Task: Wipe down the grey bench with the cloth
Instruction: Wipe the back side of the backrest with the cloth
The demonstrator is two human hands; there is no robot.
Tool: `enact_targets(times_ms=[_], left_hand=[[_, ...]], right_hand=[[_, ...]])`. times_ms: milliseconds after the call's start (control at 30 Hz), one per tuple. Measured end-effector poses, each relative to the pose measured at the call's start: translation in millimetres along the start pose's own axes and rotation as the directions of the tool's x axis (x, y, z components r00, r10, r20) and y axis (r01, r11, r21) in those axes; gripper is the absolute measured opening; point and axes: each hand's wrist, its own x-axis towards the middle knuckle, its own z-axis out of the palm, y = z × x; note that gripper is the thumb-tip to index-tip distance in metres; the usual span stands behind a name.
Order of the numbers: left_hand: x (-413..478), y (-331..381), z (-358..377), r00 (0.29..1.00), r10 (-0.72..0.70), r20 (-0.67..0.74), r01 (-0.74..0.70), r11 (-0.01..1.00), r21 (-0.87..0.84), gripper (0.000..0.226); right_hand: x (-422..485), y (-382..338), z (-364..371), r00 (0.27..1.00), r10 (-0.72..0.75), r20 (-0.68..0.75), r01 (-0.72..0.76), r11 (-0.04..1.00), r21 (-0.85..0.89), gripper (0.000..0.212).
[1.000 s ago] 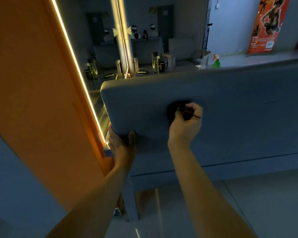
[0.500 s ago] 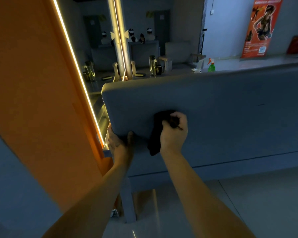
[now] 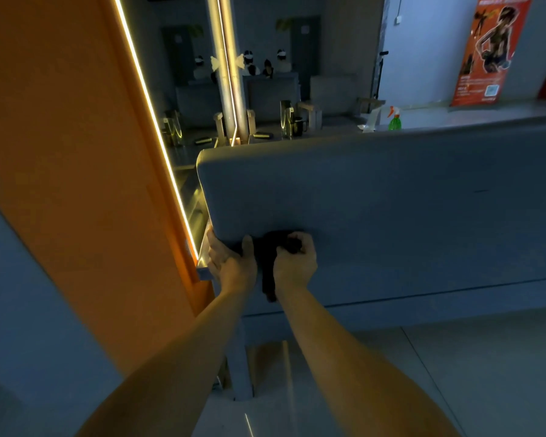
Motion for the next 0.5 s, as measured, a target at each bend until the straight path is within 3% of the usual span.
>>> enact_targets(times_ms=[200,267,433,500], left_hand=[[0,-9,-4,0.999,0.039,0.027,-0.037,0.996,-0.076,0.088],[2,-9,-1,0.999,0.036,0.020,-0.034,0.995,-0.093,0.090],[4,-9,6,0.999,-0.030,0.033,0.029,0.999,0.023,0.088],[7,-3,5,0.999,-0.039,0.037,0.037,0.998,0.047,0.088]], right_hand=[[26,-59,-18,0.954,-0.300,-0.013,0.299,0.954,-0.024,0.031],[31,-63,-17,0.941,-0.338,-0.017,0.338,0.941,-0.037,0.033],[28,-14,-13,0.997,-0.064,-0.036,0.064,0.998,0.005,0.036],[33,-16,-9,0.998,-0.019,-0.055,0.018,1.000,-0.009,0.034]])
